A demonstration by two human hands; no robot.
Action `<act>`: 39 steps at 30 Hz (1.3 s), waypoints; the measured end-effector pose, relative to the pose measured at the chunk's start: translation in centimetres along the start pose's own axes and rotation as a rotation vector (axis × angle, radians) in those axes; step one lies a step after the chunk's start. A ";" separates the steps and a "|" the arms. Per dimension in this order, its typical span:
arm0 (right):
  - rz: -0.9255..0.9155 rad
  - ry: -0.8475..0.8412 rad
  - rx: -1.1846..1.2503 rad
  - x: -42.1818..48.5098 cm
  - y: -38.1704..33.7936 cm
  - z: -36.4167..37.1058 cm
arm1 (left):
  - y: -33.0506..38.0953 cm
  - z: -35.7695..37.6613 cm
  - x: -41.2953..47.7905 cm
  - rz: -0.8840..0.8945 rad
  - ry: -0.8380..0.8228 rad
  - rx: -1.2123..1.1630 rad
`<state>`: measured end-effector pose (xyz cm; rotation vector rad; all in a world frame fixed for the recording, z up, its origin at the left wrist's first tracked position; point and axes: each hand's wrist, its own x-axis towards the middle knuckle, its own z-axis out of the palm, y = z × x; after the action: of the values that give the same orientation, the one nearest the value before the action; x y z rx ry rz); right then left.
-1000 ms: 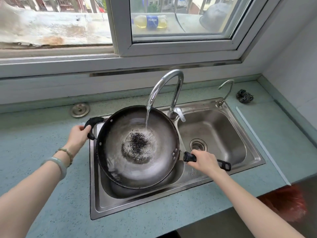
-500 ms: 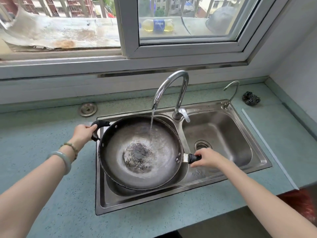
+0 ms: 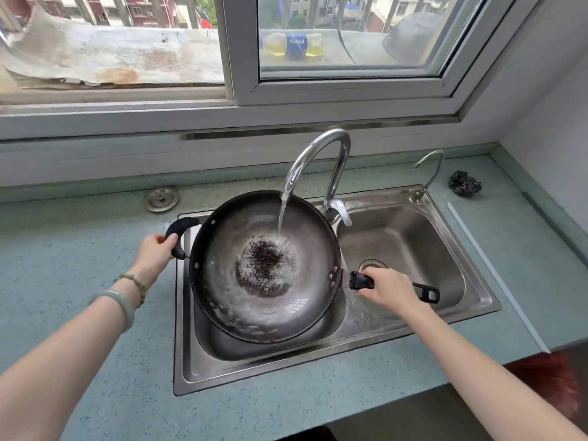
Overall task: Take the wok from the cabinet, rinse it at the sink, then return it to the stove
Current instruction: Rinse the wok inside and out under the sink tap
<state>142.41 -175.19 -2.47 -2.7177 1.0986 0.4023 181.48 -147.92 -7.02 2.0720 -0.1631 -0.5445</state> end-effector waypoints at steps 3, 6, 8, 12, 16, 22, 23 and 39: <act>0.051 -0.072 0.109 -0.2 0.1 2.0 | 1.3 -0.3 -0.4 0.100 0.001 0.016; 0.092 -0.205 0.243 -0.2 0.1 3.3 | 3.3 0.0 -0.6 0.169 0.019 0.033; 0.084 -0.277 0.317 -0.1 0.3 3.7 | 4.1 0.0 0.0 0.182 0.036 0.098; 0.021 -0.358 0.359 0.3 0.4 1.8 | 3.6 -0.4 1.2 0.077 0.034 0.129; -0.023 -0.375 0.264 1.1 -0.2 -2.4 | 0.8 -0.9 1.7 -0.107 0.015 0.111; -0.070 -0.183 -0.079 1.0 -1.9 -6.8 | -5.1 -1.2 2.9 -0.234 -0.047 0.036; -0.065 -0.146 -0.108 0.9 -2.0 -6.6 | -4.9 -1.1 2.5 -0.238 -0.054 0.005; 0.108 -0.283 0.365 0.2 -0.2 4.1 | 4.0 -0.7 0.2 0.143 0.027 0.011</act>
<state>141.95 -174.12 -6.36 -2.2149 1.1155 0.5250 182.38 -149.55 -3.44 2.0590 -0.2969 -0.4295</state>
